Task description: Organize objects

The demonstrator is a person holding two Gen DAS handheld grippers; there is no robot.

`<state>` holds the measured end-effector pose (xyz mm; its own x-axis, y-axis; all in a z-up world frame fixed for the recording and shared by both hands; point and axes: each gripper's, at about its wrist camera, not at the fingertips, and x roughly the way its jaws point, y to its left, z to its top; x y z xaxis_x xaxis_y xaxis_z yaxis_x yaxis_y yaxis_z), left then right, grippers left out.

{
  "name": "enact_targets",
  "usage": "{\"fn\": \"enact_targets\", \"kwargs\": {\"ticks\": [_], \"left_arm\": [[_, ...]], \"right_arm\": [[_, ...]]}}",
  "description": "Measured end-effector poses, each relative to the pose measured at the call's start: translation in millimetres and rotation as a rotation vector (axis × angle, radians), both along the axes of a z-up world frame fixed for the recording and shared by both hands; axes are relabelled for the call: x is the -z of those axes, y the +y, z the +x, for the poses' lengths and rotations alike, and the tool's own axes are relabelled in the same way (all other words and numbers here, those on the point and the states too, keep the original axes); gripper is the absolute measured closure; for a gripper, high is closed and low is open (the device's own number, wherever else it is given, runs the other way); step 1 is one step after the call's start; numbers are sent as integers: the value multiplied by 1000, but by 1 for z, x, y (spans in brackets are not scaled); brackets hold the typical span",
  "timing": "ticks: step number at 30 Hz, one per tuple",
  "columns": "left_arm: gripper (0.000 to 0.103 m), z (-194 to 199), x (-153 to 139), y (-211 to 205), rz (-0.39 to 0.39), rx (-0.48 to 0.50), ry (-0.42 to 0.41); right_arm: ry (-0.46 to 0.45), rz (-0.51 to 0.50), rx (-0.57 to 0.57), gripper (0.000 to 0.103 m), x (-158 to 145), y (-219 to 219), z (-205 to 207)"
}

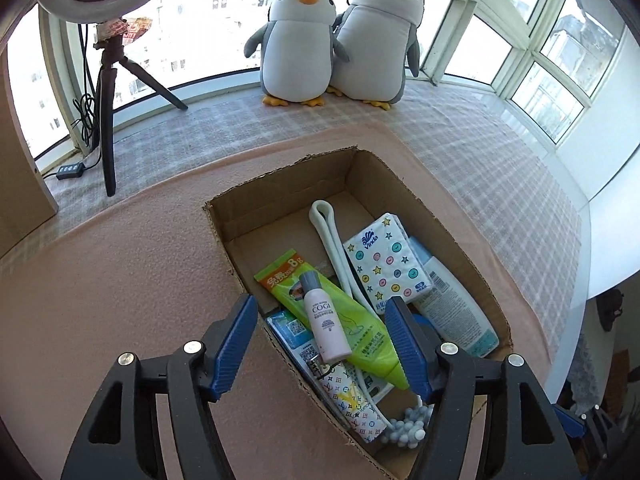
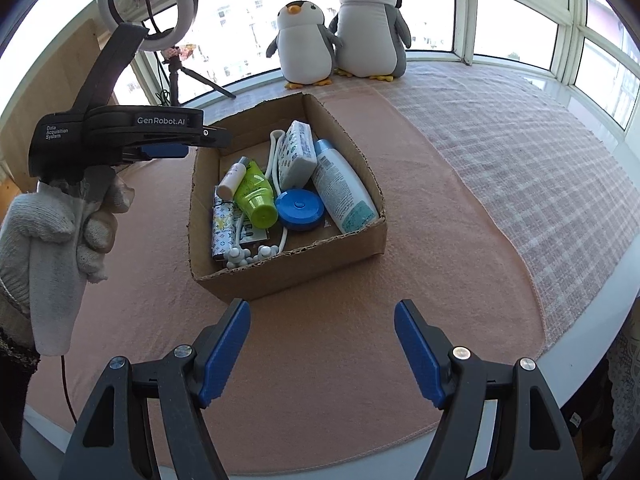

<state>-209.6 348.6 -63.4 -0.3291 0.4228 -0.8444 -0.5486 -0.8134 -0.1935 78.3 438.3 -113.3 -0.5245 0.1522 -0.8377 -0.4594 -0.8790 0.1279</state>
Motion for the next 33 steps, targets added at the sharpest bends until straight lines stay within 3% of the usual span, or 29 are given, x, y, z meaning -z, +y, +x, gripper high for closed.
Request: {"fn": "enact_targets", "kwargs": {"ticks": [11,26,33], "left_arm": [[33,1,-12,-62,-5,-83,19],[32,15,-31,-188,-42,-249,68],[23,42,-33,-256,-49,-351,88]], "right_arm": [[1,-3,-63,32,-2,-28,-23],[11,28,-179,32,-13,-91,-68],[28,33,-239,32,-18,-124,-94]]}}
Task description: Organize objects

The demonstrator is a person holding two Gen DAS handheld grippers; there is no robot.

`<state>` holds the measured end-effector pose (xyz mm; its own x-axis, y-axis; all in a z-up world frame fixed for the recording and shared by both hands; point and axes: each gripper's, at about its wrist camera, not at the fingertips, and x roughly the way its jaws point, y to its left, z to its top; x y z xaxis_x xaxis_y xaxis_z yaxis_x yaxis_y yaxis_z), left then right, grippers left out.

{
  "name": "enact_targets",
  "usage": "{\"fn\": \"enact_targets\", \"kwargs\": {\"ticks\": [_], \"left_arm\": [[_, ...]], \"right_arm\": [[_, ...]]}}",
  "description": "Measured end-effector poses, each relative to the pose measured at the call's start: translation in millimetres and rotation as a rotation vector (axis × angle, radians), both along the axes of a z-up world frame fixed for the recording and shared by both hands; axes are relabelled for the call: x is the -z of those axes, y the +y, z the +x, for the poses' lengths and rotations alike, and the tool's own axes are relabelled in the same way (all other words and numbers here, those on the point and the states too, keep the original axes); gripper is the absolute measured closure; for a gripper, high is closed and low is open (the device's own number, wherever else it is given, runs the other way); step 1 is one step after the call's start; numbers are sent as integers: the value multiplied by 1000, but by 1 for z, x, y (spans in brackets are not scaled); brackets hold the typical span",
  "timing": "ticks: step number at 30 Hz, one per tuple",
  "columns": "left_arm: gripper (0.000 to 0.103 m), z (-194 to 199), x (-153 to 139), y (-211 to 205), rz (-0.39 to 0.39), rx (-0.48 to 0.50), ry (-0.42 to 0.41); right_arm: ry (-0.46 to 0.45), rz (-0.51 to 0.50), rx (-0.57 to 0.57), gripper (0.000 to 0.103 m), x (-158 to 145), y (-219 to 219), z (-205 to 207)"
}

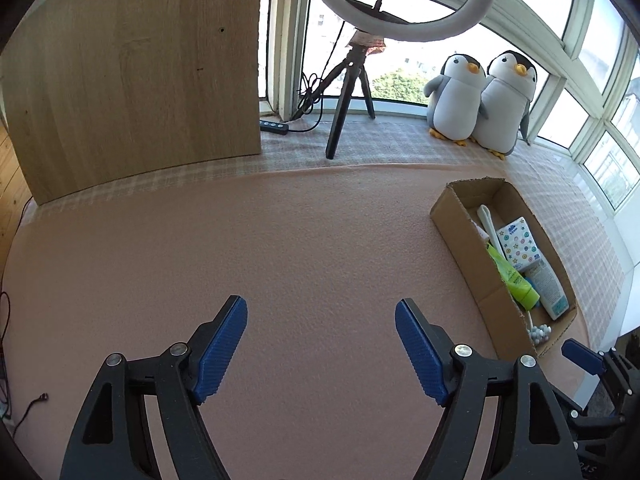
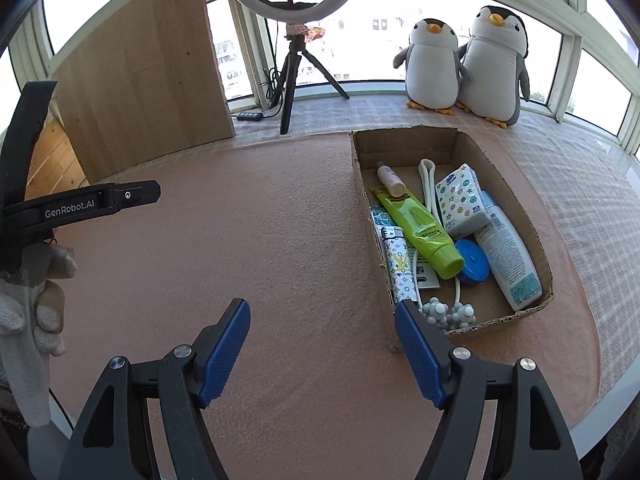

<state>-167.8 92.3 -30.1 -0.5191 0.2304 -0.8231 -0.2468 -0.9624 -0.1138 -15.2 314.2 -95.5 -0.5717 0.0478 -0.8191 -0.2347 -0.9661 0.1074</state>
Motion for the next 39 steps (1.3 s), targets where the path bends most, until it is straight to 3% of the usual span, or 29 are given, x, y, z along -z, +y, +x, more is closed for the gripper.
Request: {"fn": "enact_targets", "kwargs": {"ticks": [9,16,26,39], "left_arm": [[19,37,5,-53,-34,-44,-3],[19,65,5,-78,-36,-103,14],[16,87,6,-102,-34,-155,25],[13,97,5,-106,-51,-145,28]], "right_arm": [[16,12,-73,32,-2,-44,-24],[23,43,-102,25,-4,-69,-31],[23,66,-98,22,-2,-84,-29],[19,90,-101,21,-2,-97,-21]]}}
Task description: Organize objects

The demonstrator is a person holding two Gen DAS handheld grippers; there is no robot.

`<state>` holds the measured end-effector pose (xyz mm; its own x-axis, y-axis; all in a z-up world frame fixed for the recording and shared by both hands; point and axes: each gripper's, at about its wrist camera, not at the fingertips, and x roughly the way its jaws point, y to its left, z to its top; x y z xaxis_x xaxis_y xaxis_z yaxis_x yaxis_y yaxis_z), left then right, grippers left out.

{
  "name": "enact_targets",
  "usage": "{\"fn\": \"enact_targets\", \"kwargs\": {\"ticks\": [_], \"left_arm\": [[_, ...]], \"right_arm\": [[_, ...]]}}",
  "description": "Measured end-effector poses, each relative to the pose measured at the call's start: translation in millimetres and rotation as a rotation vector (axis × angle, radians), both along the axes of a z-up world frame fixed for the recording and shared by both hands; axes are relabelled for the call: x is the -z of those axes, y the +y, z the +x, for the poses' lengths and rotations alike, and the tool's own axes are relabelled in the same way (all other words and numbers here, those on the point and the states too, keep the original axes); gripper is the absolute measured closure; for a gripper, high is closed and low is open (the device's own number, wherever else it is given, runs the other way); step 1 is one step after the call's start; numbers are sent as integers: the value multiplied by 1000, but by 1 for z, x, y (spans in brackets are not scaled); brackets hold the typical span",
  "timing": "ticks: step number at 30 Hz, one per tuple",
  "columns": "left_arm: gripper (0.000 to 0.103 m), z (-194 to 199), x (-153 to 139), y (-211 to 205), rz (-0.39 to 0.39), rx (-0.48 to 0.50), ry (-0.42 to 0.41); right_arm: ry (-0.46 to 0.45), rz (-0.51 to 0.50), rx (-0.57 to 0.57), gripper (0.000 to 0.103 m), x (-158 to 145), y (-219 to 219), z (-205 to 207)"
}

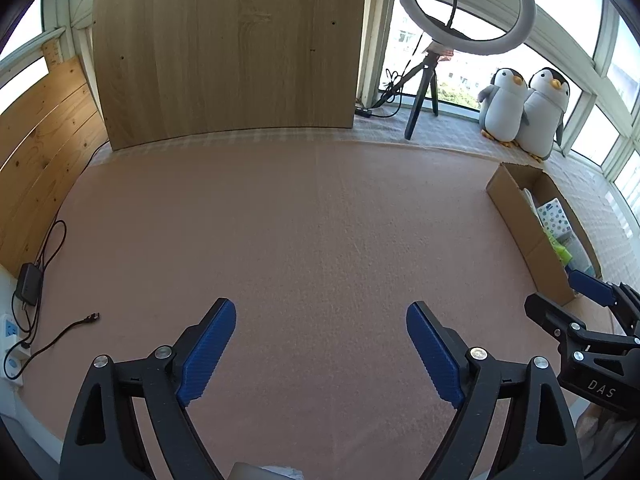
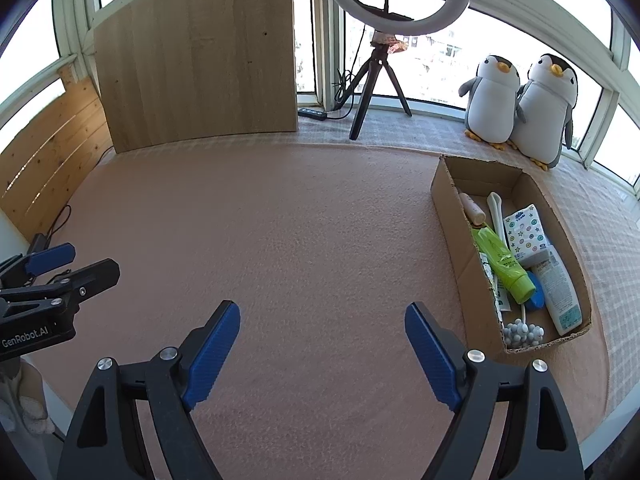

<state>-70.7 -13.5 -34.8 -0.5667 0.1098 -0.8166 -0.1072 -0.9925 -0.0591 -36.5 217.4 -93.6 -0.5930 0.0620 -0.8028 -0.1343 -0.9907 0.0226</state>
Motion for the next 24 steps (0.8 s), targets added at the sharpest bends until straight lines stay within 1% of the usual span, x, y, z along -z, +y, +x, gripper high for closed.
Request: {"fn": "enact_targets", "kwargs": {"ticks": [24], "left_arm": [[12,-1,0,8,-5,24,4]], "right_arm": [[1,8,33,21,1,4,3]]}}
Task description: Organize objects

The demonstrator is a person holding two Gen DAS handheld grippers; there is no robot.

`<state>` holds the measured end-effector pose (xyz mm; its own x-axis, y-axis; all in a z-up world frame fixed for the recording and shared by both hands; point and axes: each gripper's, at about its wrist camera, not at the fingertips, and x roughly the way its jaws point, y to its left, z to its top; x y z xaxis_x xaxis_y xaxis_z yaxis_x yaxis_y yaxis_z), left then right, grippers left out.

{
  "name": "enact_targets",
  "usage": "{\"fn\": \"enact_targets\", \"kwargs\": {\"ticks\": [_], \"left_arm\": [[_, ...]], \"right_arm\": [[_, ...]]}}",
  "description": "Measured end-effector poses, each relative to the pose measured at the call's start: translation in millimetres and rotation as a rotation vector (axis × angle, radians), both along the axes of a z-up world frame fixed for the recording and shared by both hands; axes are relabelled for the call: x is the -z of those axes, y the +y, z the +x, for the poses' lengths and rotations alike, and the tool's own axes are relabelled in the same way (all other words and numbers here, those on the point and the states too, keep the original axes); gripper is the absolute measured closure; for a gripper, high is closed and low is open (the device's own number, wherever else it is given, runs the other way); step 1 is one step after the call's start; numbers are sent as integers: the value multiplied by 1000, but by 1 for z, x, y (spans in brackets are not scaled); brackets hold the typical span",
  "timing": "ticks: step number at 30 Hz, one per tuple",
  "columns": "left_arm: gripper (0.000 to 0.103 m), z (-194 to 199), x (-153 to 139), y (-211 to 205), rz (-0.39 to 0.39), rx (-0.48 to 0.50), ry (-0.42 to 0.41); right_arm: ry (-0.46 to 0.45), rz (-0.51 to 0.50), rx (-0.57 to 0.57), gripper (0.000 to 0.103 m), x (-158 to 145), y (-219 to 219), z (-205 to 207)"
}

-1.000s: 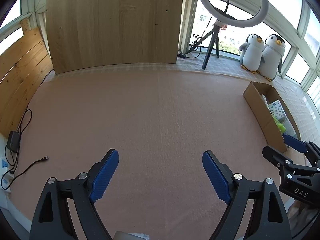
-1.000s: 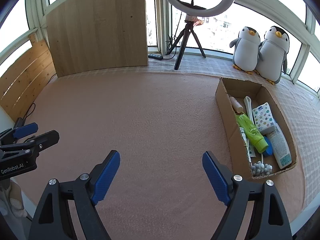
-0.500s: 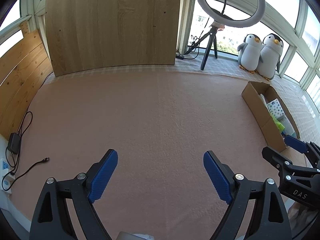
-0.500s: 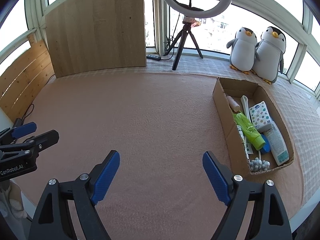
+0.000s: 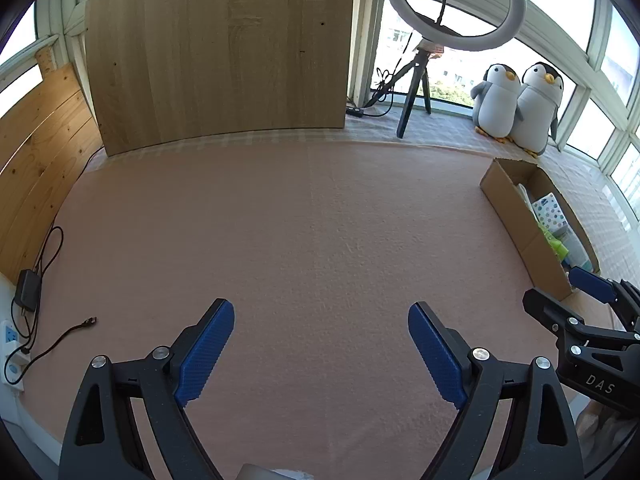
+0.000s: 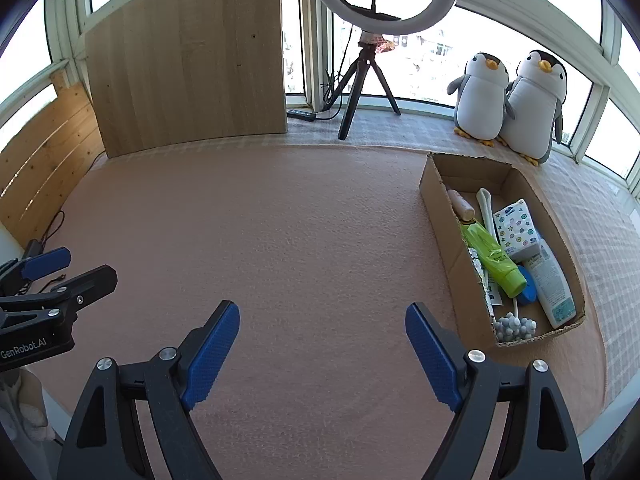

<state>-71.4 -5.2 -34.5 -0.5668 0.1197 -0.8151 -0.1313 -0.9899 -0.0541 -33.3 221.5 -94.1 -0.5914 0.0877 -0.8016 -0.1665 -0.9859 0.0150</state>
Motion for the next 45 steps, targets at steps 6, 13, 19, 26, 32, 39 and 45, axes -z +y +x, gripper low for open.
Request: {"fn": "enact_targets", "kwargs": {"ticks": [6,13,19,26,32,39,45], "left_arm": [[12,-1,0,2,1,2,-2],[12,-3,1,7,0,9,-4],[12,-3,1,8,0,10,-5],[12,-4,1,7,4,11,-8],[11,-4,2,7,5,10,-10],[11,-3,4,6,4,12,-10],[11,-4,6,6,0,11,-10]], "right_arm": [[-2,3,3,21,1,1,-1],[-5,0,8,21,2,5,-1],[-7,-3,10,21,3,6,-1],[-9,-2,10,21,4,6,-2],[-12,-1,9,21,5,7,-3],[-14,-3,8,21,6,7,-3],[-18,-1,3,21,7,5,-5]]}}
